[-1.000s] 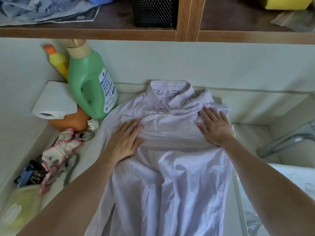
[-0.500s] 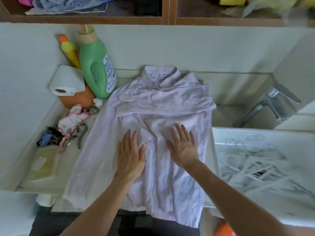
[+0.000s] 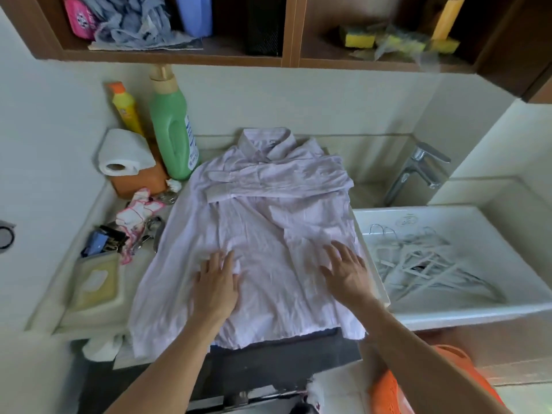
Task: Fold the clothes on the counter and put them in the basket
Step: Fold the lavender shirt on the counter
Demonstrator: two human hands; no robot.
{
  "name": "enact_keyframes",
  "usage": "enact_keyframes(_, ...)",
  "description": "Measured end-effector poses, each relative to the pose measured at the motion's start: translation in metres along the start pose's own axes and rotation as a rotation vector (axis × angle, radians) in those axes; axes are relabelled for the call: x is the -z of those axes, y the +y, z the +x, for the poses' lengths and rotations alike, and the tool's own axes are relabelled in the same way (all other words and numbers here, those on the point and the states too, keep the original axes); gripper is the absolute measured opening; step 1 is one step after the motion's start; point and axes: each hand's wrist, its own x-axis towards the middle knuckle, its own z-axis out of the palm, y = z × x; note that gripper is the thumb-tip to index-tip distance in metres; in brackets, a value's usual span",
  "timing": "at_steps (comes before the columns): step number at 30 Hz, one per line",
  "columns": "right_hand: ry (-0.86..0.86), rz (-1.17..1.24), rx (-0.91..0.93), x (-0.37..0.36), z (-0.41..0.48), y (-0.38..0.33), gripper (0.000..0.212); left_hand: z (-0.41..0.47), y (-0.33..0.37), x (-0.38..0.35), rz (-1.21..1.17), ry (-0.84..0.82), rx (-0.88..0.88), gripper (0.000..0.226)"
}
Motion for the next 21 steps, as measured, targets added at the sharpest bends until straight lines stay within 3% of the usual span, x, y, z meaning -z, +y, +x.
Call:
enact_keyframes(3, 0.248, 0.205, -0.180, 0.003, -0.038, -0.016, 0.050, -0.019, 0.006, 0.008, -0.114, 0.019, 0.024, 0.051)
enact_keyframes(6, 0.170, 0.268, -0.377, -0.001, -0.064, -0.007, 0.068, -0.038, 0.016, 0.011, -0.296, -0.065, -0.155, 0.067)
enact_keyframes(9, -0.012, 0.152, -0.070, -0.009, -0.086, -0.001, 0.092, -0.062, 0.042, 0.008, -0.150, -0.313, -0.482, 0.105)
enact_keyframes(11, -0.086, 0.070, 0.165, -0.018, -0.096, 0.001, 0.097, -0.074, 0.044, -0.003, -0.019, -0.269, -0.555, 0.098)
enact_keyframes(15, 0.066, 0.150, 0.109, -0.014, -0.096, 0.004, 0.053, -0.070, 0.032, -0.012, -0.234, 0.039, -0.492, 0.014)
enact_keyframes(17, 0.171, 0.149, 0.086, -0.008, -0.093, 0.002, 0.031, -0.069, 0.030, -0.006, -0.262, 0.054, -0.503, 0.003)
enact_keyframes(19, 0.225, 0.169, 0.109, -0.003, -0.091, -0.007, 0.016, -0.073, 0.040, 0.002, -0.271, -0.006, -0.511, 0.025)
enact_keyframes(21, 0.260, 0.238, 0.119, 0.003, -0.088, -0.021, 0.008, -0.079, 0.058, 0.006, -0.268, -0.052, -0.492, 0.070)
